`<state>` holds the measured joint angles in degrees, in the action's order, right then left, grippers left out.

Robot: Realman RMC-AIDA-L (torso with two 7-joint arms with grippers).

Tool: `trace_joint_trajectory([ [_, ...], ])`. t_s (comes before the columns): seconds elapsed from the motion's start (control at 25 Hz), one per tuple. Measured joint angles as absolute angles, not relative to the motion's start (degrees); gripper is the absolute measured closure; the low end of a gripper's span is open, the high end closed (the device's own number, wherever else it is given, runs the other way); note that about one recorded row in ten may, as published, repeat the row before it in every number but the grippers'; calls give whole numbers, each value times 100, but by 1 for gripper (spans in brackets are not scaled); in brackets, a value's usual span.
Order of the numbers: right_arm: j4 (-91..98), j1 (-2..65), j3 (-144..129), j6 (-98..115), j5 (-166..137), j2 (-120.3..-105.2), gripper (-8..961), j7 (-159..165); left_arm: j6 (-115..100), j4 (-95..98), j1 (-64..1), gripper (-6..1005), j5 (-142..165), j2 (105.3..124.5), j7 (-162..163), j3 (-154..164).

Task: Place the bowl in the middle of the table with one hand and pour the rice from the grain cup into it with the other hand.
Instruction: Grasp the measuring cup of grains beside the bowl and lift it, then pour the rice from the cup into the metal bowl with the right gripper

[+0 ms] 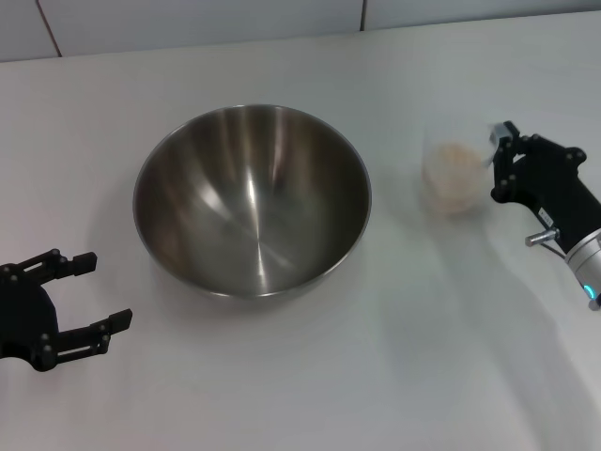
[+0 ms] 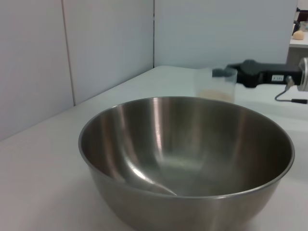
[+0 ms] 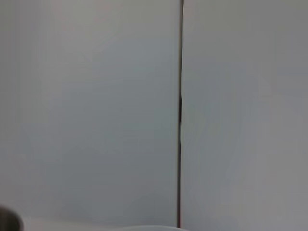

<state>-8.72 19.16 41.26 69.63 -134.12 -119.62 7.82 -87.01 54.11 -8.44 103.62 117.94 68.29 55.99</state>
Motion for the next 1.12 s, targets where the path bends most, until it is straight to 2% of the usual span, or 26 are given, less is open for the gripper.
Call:
trace_joint_trajectory([
  [0.12,-889,1870,4114,7518,-13417,-11955,933,781,-8701,5414,-844,170,10362,11794,6829,5598],
  [0.4,-1265,2066,3903,9248,-13478,-11947,934,-164,-8707,5426,-850,170,10361,11799,6829,5598],
  [0.72,-1851,2646,3145,8769,-13490,-11953,933,-3082,-8852,5623,-853,170,10319,11803,6953,5582],
  [1.0,-2493,2674,3066,7909,-13691,-11971,933,-7011,-8953,5891,-847,170,10316,11813,7131,5511],
  [1.12,-2530,2664,3027,7891,-13714,-11974,934,-7700,-8958,5905,-867,170,10316,11813,7134,5510],
])
